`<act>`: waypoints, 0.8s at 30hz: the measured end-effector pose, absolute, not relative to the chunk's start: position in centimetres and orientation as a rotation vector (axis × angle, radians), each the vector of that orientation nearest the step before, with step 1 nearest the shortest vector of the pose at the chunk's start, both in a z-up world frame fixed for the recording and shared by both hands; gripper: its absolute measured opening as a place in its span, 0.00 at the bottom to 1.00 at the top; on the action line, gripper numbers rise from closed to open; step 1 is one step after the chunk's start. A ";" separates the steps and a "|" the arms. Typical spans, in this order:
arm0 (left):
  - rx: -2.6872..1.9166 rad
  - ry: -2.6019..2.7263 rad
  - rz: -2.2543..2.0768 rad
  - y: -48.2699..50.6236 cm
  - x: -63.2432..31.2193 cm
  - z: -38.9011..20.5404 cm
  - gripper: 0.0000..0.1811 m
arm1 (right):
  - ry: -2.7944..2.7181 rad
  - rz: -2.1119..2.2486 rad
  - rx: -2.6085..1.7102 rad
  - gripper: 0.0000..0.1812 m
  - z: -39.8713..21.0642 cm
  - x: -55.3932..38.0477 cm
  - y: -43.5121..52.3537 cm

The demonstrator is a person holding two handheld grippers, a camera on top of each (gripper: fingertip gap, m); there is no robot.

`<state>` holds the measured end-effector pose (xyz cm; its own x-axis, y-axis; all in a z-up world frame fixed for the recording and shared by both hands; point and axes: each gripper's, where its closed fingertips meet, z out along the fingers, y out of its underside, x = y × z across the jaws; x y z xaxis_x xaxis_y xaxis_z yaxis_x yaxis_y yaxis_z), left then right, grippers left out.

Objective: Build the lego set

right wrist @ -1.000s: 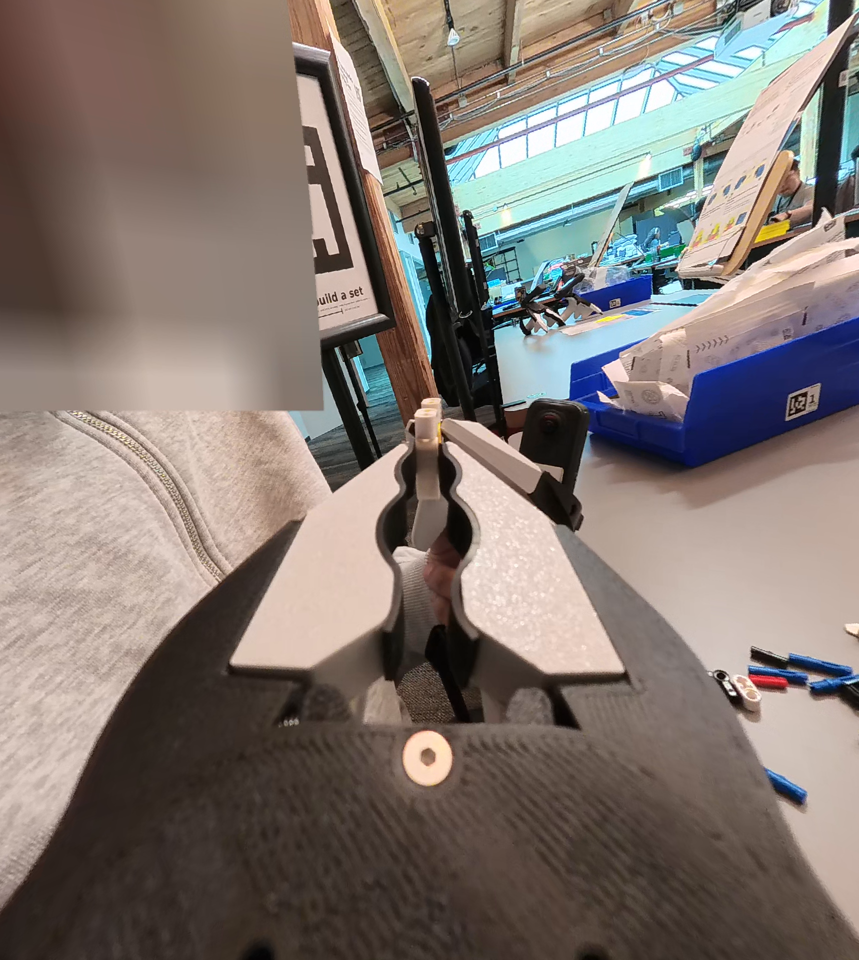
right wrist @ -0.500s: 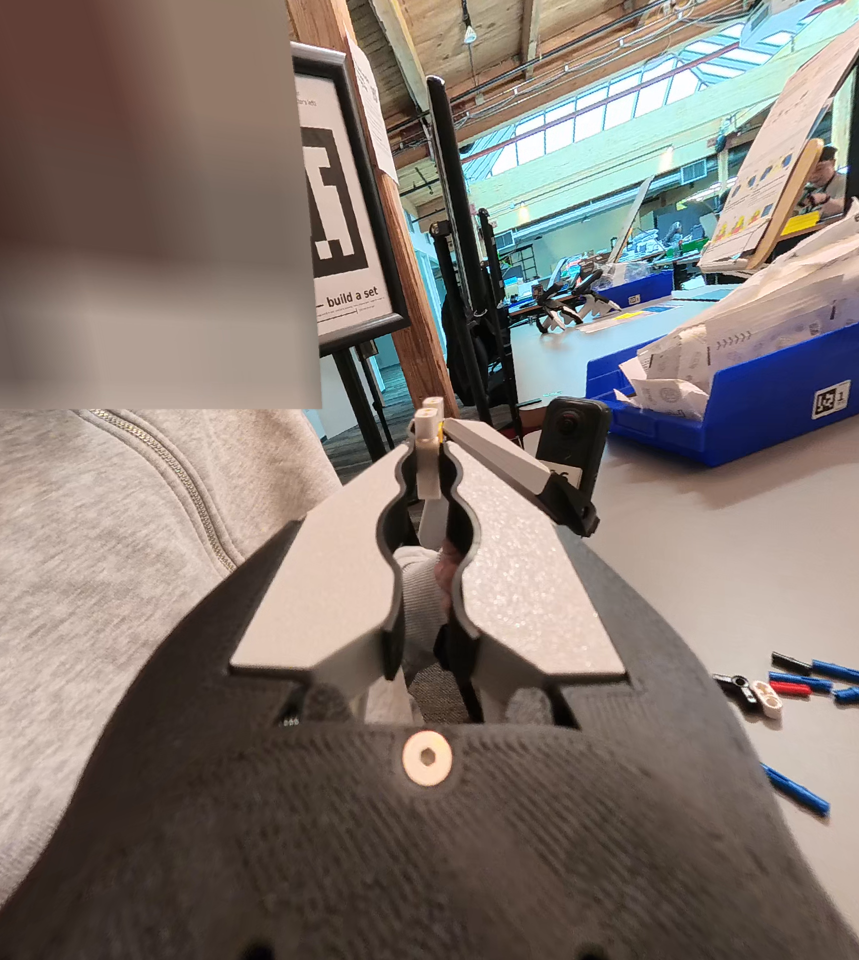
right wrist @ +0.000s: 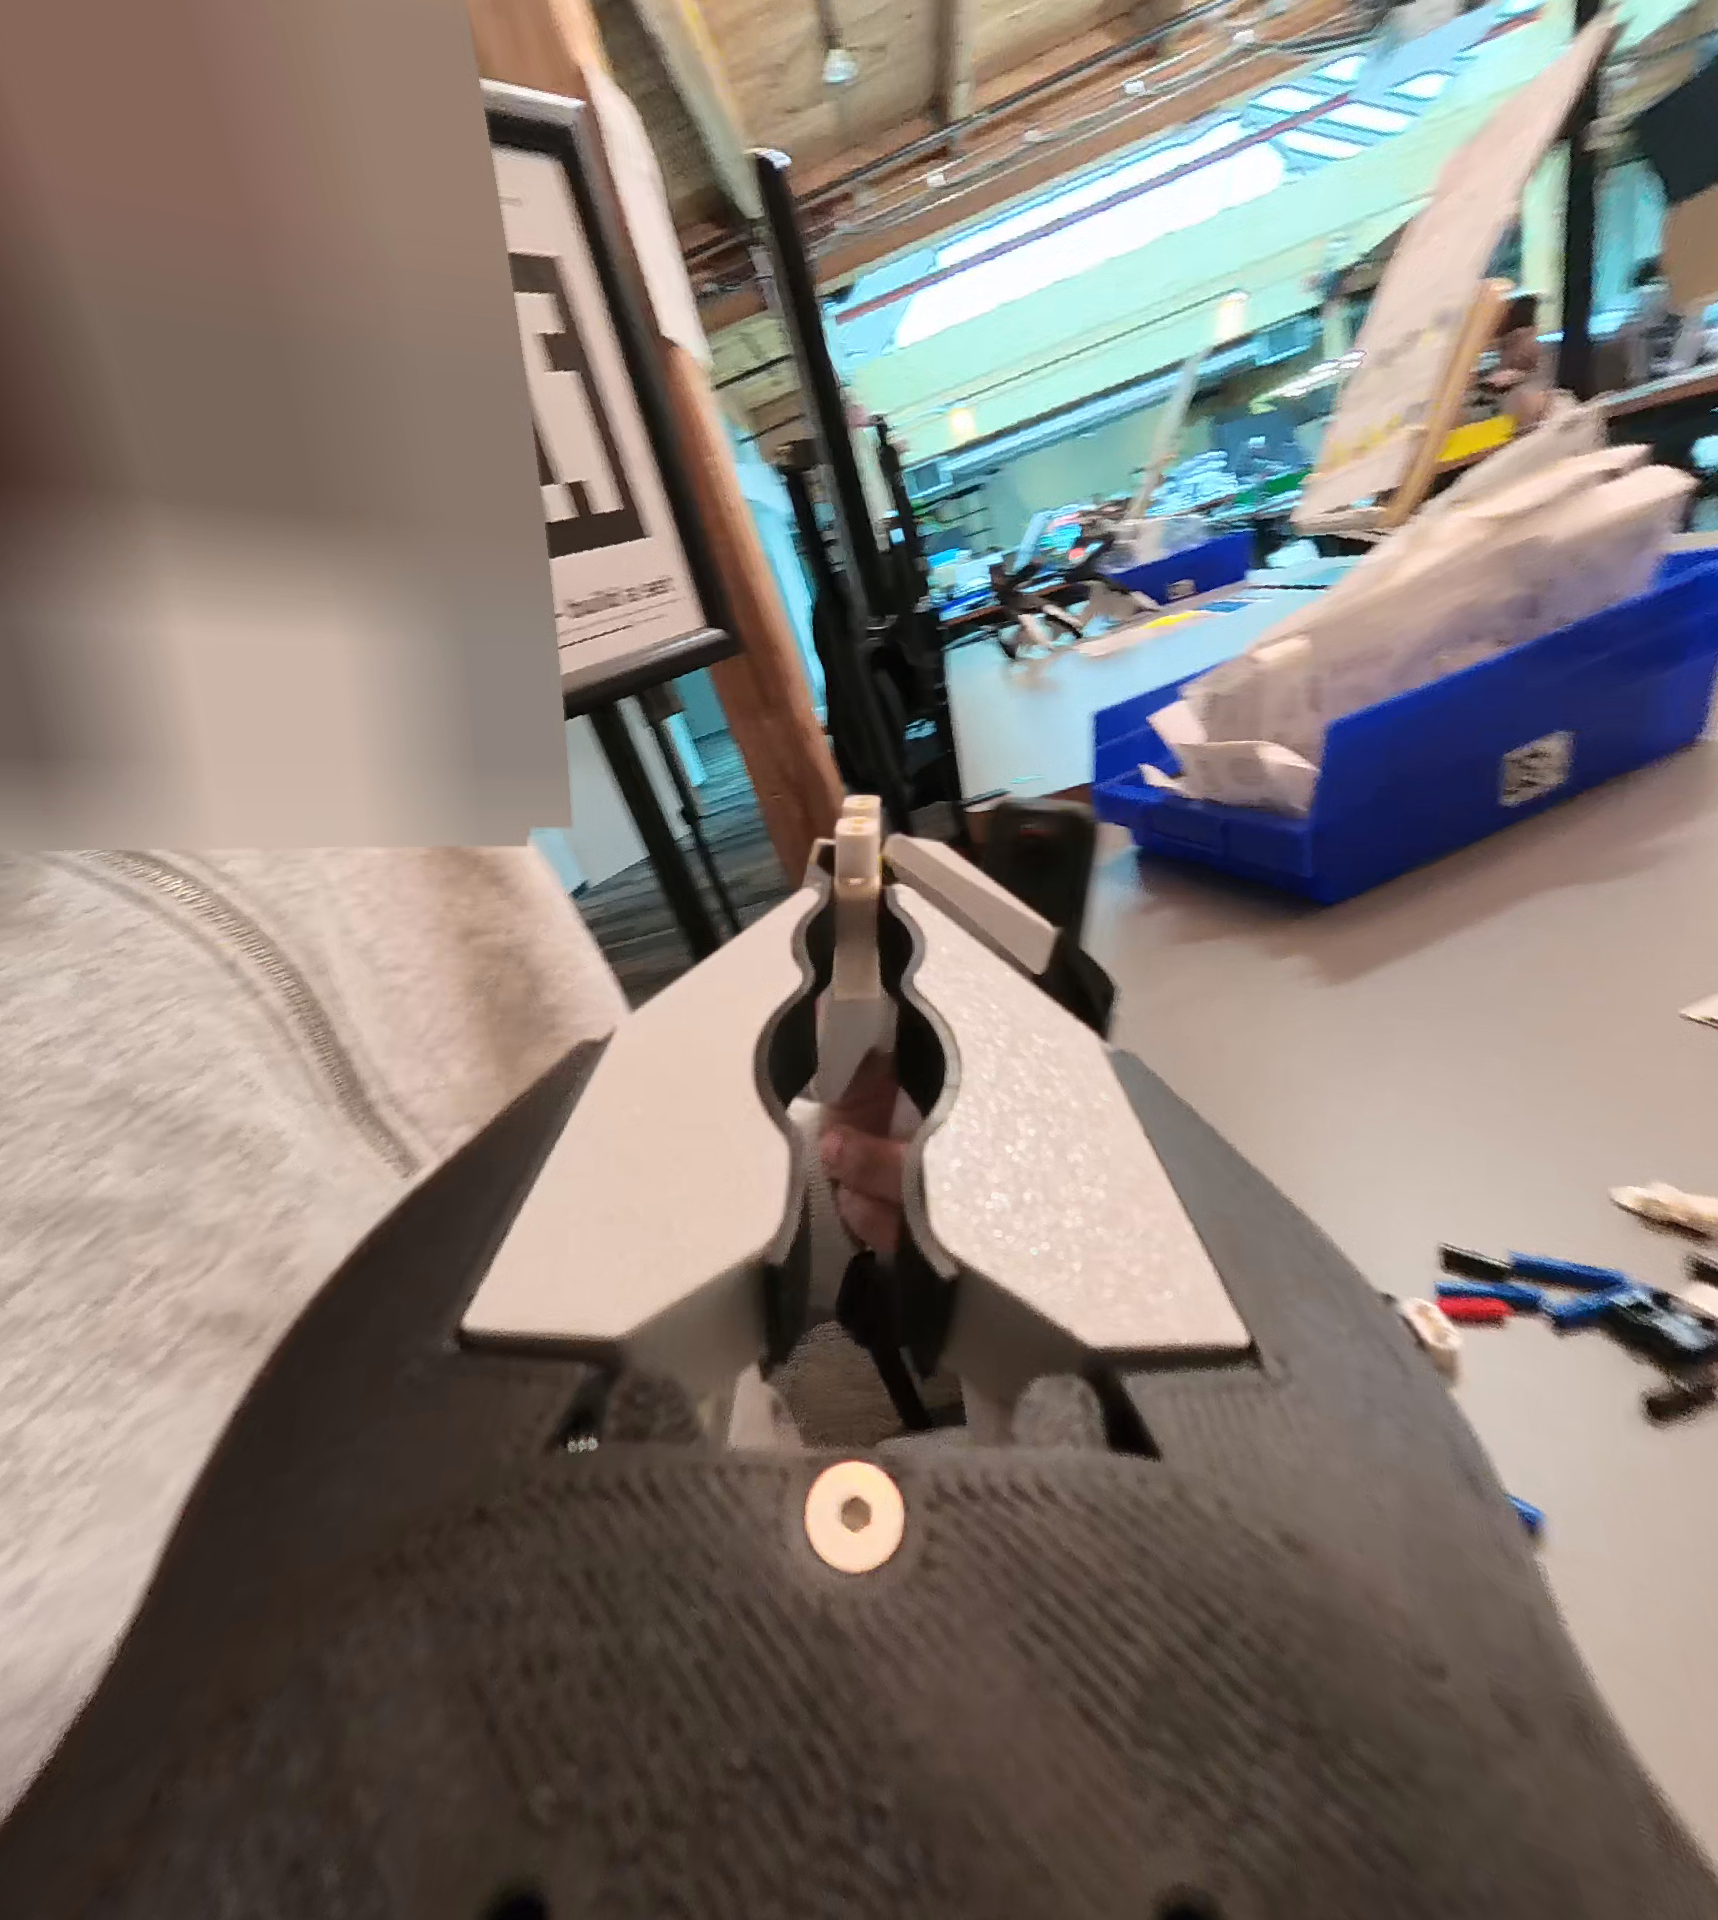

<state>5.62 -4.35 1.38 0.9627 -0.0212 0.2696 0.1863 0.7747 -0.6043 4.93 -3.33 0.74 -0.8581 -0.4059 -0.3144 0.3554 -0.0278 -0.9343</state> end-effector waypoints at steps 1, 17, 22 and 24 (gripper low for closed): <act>-0.664 -0.270 -0.085 -4.7 5.4 1.4 0.05 | 1.736 -1.943 -0.036 0.03 0.8 4.7 -3.4; -0.706 -0.359 0.038 -5.3 4.2 1.0 0.06 | 1.780 -1.920 0.065 0.03 -0.2 3.5 -3.9; -0.713 -0.362 0.043 -5.2 4.1 0.9 0.03 | 1.777 -1.912 0.068 0.03 -0.3 3.5 -3.9; -0.715 -0.364 0.047 -5.2 4.1 0.9 0.03 | 1.775 -1.912 0.071 0.03 -0.3 3.5 -3.9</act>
